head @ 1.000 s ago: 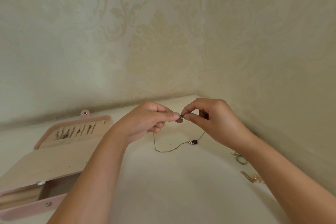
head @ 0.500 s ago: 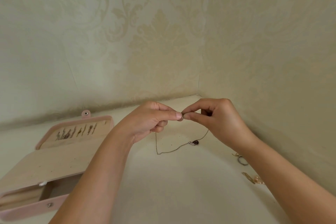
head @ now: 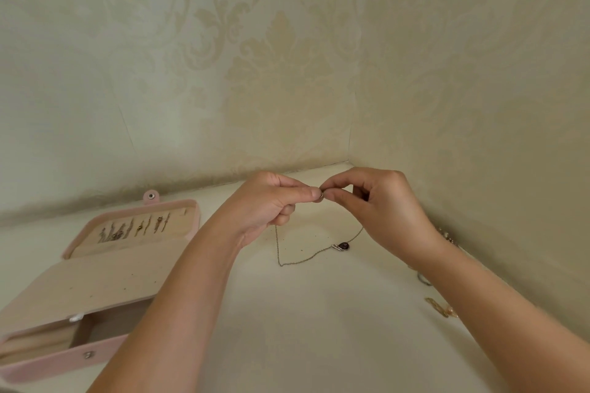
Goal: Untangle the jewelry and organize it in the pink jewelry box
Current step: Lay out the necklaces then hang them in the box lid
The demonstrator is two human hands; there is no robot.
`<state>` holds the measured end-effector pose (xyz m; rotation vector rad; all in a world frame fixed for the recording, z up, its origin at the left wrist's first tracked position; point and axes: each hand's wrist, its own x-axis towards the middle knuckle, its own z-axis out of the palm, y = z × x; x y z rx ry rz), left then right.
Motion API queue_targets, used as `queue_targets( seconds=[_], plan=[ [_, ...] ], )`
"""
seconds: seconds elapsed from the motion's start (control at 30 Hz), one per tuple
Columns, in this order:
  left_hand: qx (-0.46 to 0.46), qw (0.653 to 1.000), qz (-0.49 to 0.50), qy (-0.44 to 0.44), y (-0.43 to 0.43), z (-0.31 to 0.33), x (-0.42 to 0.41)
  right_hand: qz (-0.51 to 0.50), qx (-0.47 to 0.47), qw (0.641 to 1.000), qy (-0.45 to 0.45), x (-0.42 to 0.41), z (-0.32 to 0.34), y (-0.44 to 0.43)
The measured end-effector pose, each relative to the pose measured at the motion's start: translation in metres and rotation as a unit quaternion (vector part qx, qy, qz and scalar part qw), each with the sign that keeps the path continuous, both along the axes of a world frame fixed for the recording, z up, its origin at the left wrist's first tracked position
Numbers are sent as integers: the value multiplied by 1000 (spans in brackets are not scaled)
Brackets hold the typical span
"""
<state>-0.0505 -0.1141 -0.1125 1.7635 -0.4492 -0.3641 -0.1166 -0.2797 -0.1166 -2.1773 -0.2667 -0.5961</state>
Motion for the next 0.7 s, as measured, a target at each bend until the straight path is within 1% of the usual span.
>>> queue_targets(
  seconds=[0.07,0.1,0.2,0.27,0.37,0.5,0.7],
  plan=[
    [-11,1000,1,4,-1,0,1,-11,-7,1000,-14,0,-1,3],
    [-17,1000,-1,6,-1,0,1,-13,5,1000,-12,1,-2,3],
    [-21,1000,-5,10,0,2,-1,6,75,997,15,2,-2,0],
    [-19,1000,-6,11,0,2,-1,18,102,994,31,1,1,-2],
    [-16,1000,-2,9,0,0,1,13,77,996,34,1,0,-2],
    [-13,1000,5,8,0,-1,1,1,34,999,12,2,-3,1],
    [-10,1000,-6,3,1,-1,2,16,72,997,25,3,-1,-3]
  ],
)
